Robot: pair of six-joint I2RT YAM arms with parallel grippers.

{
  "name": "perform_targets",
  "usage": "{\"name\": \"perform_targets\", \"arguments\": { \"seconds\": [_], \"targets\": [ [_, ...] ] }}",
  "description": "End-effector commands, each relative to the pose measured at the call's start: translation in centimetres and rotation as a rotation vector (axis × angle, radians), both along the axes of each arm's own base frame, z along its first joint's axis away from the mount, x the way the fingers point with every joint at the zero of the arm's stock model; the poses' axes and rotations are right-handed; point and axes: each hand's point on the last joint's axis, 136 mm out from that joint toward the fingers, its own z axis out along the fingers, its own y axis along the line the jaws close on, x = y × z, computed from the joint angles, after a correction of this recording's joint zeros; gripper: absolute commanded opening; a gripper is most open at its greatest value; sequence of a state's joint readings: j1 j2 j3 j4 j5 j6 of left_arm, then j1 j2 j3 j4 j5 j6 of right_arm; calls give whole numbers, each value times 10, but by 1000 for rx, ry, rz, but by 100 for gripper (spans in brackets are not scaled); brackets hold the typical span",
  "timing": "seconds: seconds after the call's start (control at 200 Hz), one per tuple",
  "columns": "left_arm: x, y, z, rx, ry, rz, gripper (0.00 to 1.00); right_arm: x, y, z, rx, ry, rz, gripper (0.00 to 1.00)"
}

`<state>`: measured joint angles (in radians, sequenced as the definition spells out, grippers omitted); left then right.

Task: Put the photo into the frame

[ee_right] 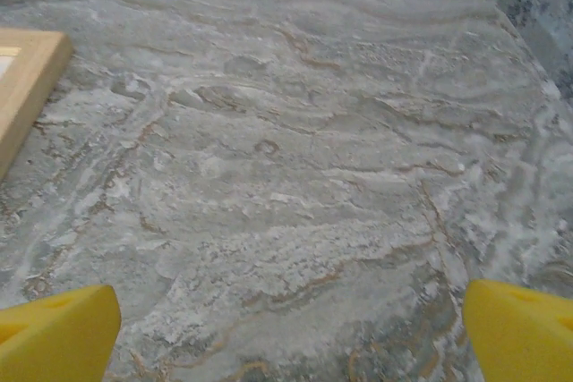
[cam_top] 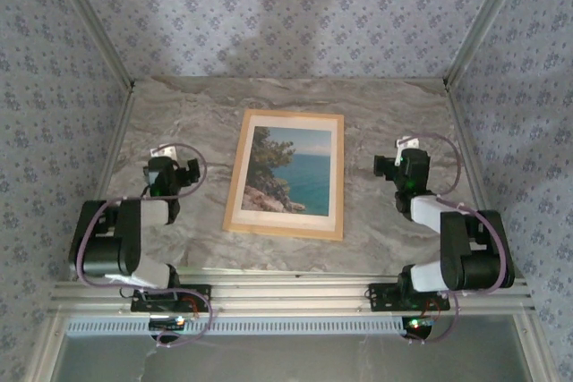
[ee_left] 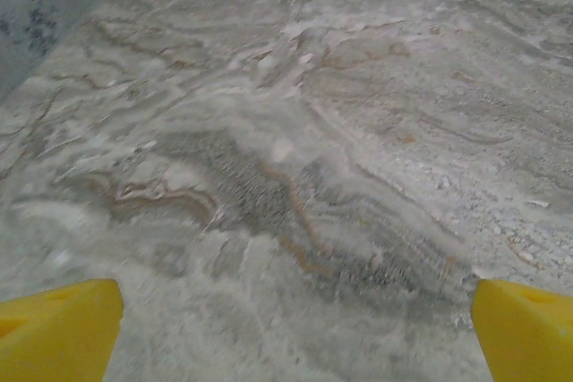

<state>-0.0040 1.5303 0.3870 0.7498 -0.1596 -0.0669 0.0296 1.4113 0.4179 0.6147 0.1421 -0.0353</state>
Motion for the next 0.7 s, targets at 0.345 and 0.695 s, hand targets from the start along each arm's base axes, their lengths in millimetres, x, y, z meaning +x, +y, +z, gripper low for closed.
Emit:
{"name": "perform_targets", "arguments": {
  "seconds": [0.345, 0.695],
  "targets": [
    [14, -5, 23, -3, -96, -58, 100, 10, -4, -7, 63, -75, 40, 100],
    [14, -6, 22, -1, -94, -63, 100, 11, -5, -6, 62, -77, 39, 100]
  ]
}}
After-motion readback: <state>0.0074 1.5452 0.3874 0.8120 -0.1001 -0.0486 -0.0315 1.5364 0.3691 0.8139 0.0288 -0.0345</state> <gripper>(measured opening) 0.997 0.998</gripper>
